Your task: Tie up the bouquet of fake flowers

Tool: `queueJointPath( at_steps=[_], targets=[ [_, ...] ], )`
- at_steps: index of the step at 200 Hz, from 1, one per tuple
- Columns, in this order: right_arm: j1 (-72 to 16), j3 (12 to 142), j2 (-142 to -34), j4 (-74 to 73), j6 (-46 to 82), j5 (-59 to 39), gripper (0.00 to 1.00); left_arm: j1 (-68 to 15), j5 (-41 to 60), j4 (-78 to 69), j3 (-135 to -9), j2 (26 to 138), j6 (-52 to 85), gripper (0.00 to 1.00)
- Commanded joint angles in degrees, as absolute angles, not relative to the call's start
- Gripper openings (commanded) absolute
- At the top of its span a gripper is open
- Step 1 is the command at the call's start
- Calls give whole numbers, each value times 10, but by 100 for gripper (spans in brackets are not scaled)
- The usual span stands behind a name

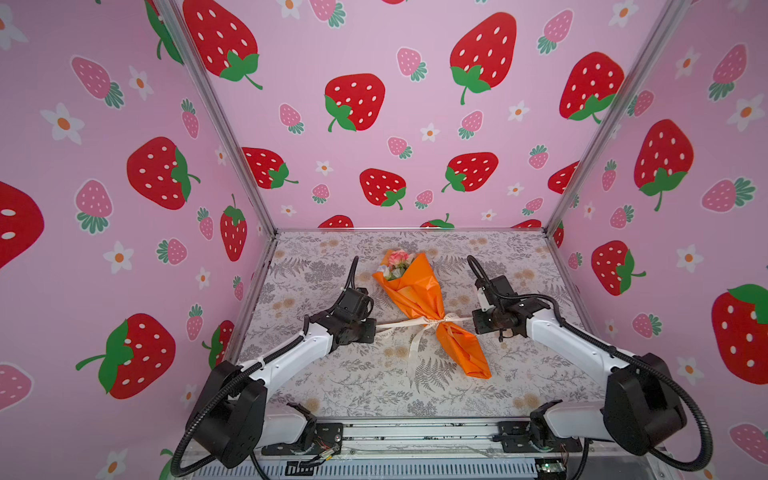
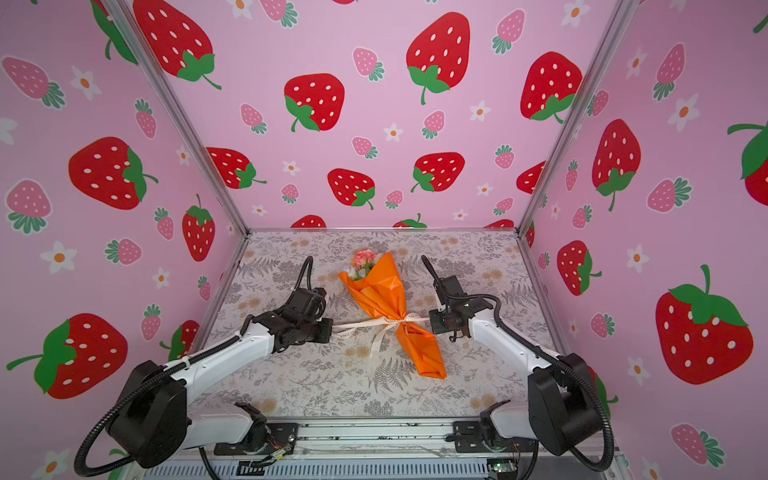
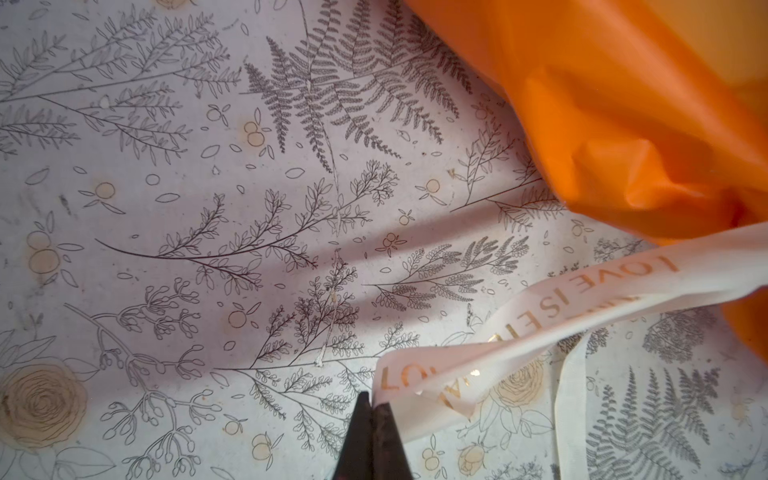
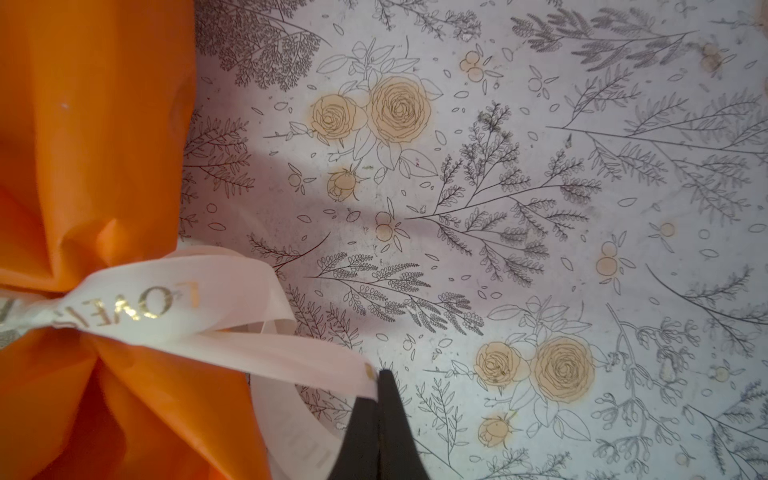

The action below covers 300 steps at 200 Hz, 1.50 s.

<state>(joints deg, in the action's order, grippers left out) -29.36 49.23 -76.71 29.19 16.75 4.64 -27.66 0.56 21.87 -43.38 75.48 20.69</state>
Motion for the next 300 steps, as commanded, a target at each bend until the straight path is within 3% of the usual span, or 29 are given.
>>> queueJointPath(
  at_steps=[1,68,188,211,233,254,267,282,300],
  targets=[
    [-256,496,-752,329,189,112,0,-238,-58,268,-432,756,223,0],
    [-229,481,-744,316,192,50,0,-198,-72,307,-510,773,142,0],
    [-224,451,-755,318,206,68,0,-112,-68,325,-502,787,138,0],
    [-225,460,-745,306,175,-25,0,-112,0,299,-501,783,130,0],
    [-247,454,-726,262,173,-186,0,-115,83,278,-507,782,135,0],
    [-297,443,-705,219,210,-242,0,-117,131,256,-512,775,151,0],
    [-342,440,-704,199,226,-264,0,-117,142,250,-516,768,161,5],
    [-387,447,-715,203,219,-275,0,-118,146,251,-519,758,170,23],
    [-412,464,-726,244,190,-241,19,-117,142,257,-516,740,183,42]
  ],
)
